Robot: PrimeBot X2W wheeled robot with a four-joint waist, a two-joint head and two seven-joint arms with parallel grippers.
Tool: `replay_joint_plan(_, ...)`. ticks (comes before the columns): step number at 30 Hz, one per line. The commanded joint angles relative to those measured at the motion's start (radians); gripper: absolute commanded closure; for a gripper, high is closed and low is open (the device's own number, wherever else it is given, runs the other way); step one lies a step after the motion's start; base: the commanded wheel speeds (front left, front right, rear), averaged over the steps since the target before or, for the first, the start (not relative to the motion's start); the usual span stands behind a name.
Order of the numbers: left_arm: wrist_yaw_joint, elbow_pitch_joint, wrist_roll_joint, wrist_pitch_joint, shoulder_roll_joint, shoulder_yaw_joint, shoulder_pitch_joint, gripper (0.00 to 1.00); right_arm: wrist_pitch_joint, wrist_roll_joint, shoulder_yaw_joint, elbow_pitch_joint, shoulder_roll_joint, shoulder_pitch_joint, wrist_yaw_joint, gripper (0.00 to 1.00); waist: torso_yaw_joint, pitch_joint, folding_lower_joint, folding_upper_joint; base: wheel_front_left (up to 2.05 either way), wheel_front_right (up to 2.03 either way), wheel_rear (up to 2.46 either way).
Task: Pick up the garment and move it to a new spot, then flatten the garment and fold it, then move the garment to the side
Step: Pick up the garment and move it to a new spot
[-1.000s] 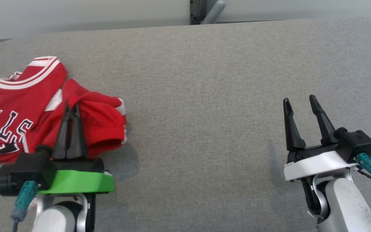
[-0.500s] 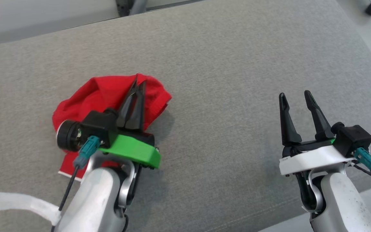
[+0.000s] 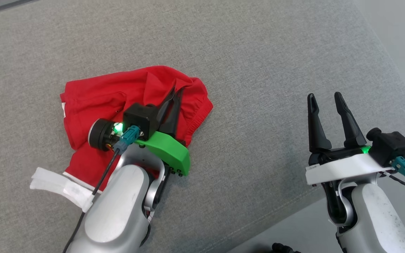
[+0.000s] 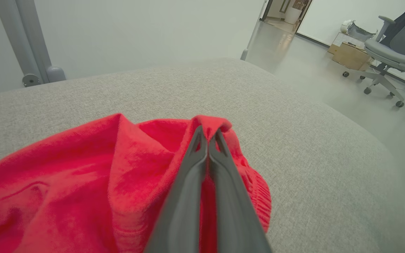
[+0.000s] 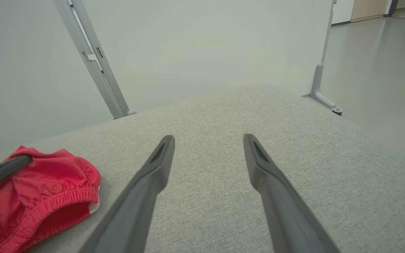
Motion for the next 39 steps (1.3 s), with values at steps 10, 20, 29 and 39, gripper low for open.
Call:
replay_joint_plan(10,0.021,0.022,-0.015,-0.116,0.003,0.002,0.041,0.0,-0.003,-0.059,-0.013,0.011,0.0,0.007,0.0,0.0,0.129,-0.083,0.0,-0.0001,0.0,0.0,0.0)
replay_joint_plan(20,0.104,-0.041,-0.035,-0.193,0.08,0.122,0.141,0.0,-0.003,-0.111,-0.029,0.022,-0.013,0.048,0.0,0.0,0.278,-0.177,0.0,-0.0001,0.0,0.0,0.0)
replay_joint_plan(29,0.153,-0.138,-0.064,-0.21,0.15,0.222,0.272,0.0,-0.003,-0.126,-0.029,0.028,-0.03,0.075,0.0,0.0,0.348,-0.221,0.0,-0.0001,0.0,0.0,0.0)
replay_joint_plan(39,0.187,-0.267,-0.04,-0.179,0.182,0.205,0.388,0.0,0.008,-0.129,-0.035,0.019,-0.044,0.112,0.0,0.0,0.352,-0.253,0.0,-0.0001,0.0,0.0,0.0)
